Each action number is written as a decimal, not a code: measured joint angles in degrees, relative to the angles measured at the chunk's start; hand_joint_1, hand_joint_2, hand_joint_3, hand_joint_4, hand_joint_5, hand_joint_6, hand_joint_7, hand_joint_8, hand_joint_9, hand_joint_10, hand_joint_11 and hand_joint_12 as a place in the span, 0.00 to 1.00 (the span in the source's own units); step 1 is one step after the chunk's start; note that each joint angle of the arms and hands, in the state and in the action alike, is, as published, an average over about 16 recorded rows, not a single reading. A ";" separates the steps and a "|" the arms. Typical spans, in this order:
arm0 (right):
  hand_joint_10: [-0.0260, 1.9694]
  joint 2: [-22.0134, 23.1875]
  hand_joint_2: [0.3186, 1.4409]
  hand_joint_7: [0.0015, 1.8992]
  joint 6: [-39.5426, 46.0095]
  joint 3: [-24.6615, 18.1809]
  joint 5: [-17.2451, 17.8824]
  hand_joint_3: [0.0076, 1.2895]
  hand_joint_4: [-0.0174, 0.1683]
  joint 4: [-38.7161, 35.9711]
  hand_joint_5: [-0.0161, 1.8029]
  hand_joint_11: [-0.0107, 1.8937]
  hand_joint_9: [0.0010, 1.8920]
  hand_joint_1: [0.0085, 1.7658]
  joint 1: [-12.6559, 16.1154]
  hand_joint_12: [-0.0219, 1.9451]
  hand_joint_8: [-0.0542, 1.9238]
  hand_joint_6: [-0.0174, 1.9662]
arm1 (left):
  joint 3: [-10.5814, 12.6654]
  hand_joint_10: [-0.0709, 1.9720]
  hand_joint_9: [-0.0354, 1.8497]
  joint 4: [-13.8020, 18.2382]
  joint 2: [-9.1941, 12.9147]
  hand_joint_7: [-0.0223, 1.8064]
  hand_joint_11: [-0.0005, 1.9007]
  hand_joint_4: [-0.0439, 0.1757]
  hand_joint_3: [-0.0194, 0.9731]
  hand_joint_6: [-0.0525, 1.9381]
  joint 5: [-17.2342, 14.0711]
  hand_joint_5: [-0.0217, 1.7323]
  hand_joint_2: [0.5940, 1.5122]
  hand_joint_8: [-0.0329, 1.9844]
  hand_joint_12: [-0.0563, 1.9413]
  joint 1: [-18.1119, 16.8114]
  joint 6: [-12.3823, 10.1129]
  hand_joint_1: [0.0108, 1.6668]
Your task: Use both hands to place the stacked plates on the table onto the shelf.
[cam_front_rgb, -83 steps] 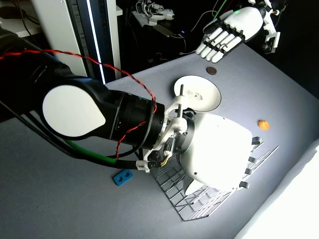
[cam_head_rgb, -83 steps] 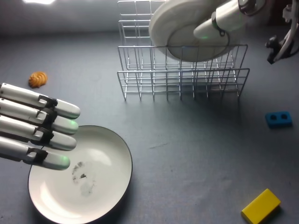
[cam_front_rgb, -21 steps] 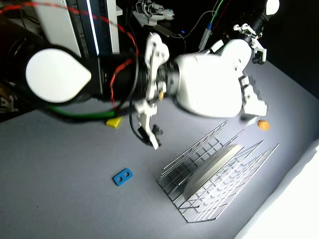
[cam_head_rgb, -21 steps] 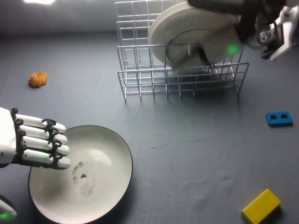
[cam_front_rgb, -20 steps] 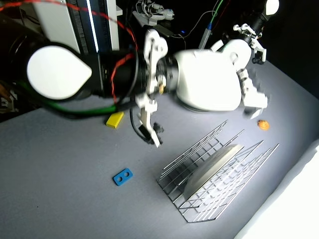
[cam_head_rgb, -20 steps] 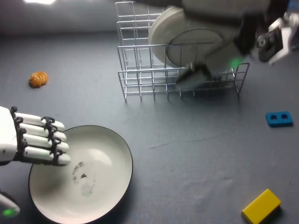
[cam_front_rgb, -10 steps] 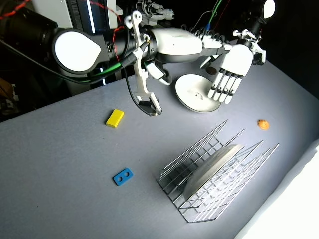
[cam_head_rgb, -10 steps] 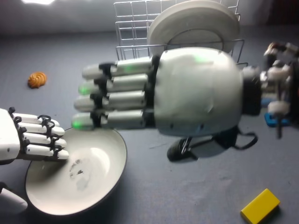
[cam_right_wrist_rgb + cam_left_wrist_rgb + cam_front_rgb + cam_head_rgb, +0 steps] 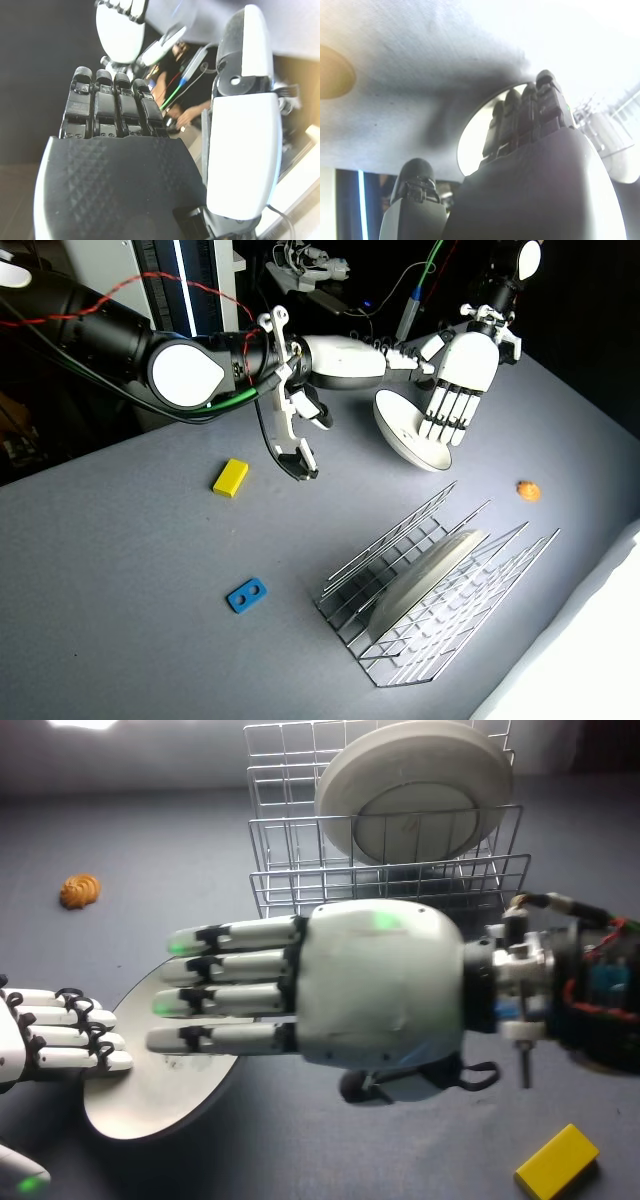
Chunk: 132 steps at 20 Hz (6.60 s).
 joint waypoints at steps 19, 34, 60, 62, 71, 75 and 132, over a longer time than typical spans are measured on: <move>0.02 -17.38 0.57 0.07 -8.67 13.52 -5.12 0.00 0.12 11.90 0.09 0.02 0.06 0.68 -0.34 0.17 0.04 0.01 | -0.67 0.02 0.03 -2.39 0.44 0.06 0.01 0.17 0.02 0.01 0.26 0.09 0.61 0.01 0.05 2.17 0.01 0.01; 0.02 -20.84 0.58 0.49 -11.06 15.71 -2.18 0.00 0.15 12.36 0.46 0.34 0.57 0.68 -1.80 0.48 0.22 0.24 | -0.20 0.02 0.04 -4.38 0.52 0.07 0.01 0.18 0.02 0.02 -0.26 0.10 0.60 0.01 0.07 2.23 -0.01 0.01; 0.02 -5.76 0.58 0.59 -10.73 3.94 -3.52 0.00 0.20 11.80 0.55 0.41 0.66 0.68 3.22 0.49 0.42 0.43 | 4.90 0.04 0.07 -12.86 3.93 0.08 0.01 0.22 0.02 0.03 0.23 0.11 0.59 0.02 0.10 -14.85 -0.12 0.00; 0.02 -3.37 0.58 0.59 -10.12 2.26 -3.78 0.00 0.20 11.67 0.55 0.42 0.66 0.68 4.01 0.49 0.42 0.44 | 5.28 0.04 0.07 -12.66 3.95 0.08 0.01 0.22 0.02 0.03 0.34 0.11 0.59 0.02 0.10 -15.67 -0.12 0.00; 0.02 6.65 0.58 0.59 2.16 -2.46 -7.47 0.00 0.20 11.23 0.56 0.42 0.66 0.68 10.97 0.50 0.42 0.46 | 7.60 0.04 0.07 -10.69 4.06 0.07 0.01 0.23 0.02 0.03 -0.24 0.10 0.59 0.02 0.10 -18.30 -0.13 0.00; 0.02 9.57 0.58 0.59 11.29 -2.63 -10.72 0.00 0.20 11.13 0.56 0.42 0.67 0.68 15.21 0.50 0.41 0.46 | 8.38 0.04 0.07 -8.66 4.12 0.07 0.01 0.23 0.02 0.03 -2.31 0.10 0.59 0.02 0.10 -19.40 -0.13 0.00; 0.02 2.65 0.68 0.57 34.15 15.97 -23.53 0.00 0.04 17.28 0.52 0.37 0.54 0.63 15.01 0.48 0.03 0.26 | 0.31 0.04 0.10 23.51 8.30 0.13 0.01 0.24 0.02 0.03 -40.73 0.16 0.59 0.02 0.17 -38.77 0.07 0.00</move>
